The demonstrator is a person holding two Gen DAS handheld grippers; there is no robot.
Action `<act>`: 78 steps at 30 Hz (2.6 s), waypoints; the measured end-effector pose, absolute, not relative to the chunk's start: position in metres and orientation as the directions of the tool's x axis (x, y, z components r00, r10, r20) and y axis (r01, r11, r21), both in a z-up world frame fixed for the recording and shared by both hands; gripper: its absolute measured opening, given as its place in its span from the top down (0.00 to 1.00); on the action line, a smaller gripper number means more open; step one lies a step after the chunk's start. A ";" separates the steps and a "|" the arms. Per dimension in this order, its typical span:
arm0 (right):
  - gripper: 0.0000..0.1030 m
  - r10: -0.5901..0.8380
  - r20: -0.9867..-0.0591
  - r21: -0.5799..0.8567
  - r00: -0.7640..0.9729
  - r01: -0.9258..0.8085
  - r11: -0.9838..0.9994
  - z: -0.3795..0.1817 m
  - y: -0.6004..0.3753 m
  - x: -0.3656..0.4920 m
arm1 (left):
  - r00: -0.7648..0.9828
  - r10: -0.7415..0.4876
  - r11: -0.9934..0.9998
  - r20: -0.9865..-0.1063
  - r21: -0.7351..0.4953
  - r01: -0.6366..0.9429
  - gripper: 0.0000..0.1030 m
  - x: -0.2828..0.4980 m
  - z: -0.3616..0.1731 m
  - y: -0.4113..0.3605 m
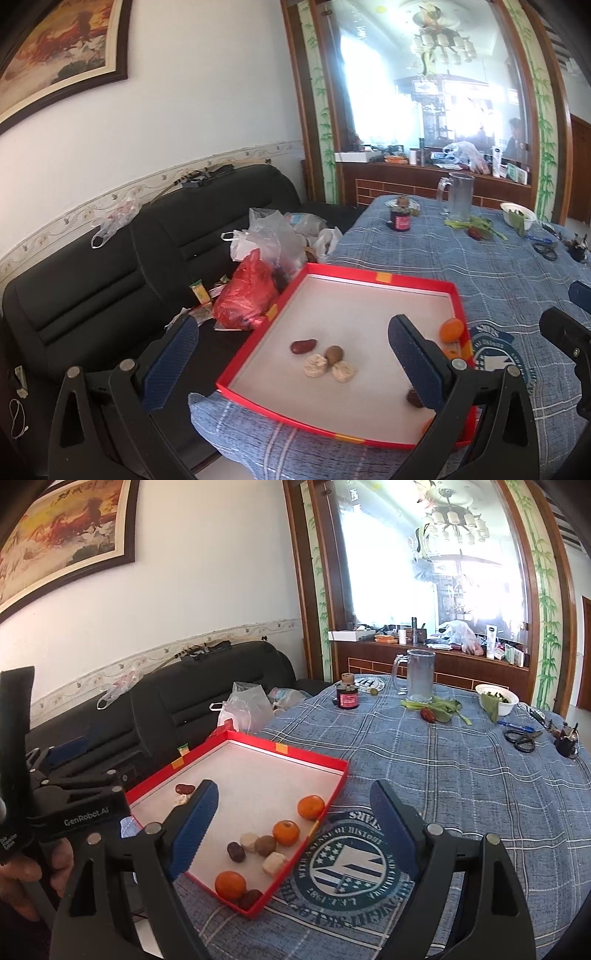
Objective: Organize fruits
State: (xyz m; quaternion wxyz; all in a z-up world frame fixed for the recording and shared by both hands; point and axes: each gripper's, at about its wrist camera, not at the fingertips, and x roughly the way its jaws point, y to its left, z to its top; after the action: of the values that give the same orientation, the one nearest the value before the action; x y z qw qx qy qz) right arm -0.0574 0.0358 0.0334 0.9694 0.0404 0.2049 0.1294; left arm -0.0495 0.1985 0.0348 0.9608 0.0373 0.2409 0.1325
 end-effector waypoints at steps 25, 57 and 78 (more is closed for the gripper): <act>0.18 0.338 -0.440 0.094 0.832 -0.332 0.939 0.018 0.093 -0.021 | 0.775 0.382 0.922 -0.504 0.149 -0.358 0.00 -0.036 0.008 0.255; 0.18 0.327 -0.504 0.100 0.799 -0.323 0.941 0.003 0.095 -0.008 | 0.761 0.459 0.887 -0.458 0.180 -0.426 0.00 -0.053 0.012 0.278; 0.18 0.363 -0.536 0.074 0.763 -0.386 0.920 0.001 0.128 -0.016 | 0.691 0.552 0.815 -0.466 0.125 -0.566 0.00 -0.108 0.041 0.333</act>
State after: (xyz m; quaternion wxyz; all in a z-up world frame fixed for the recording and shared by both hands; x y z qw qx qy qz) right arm -0.0164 0.1278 0.0005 0.9385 -0.0203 0.2810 0.1994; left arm -0.1082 0.3333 0.0413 0.9195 -0.0143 0.2489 0.3041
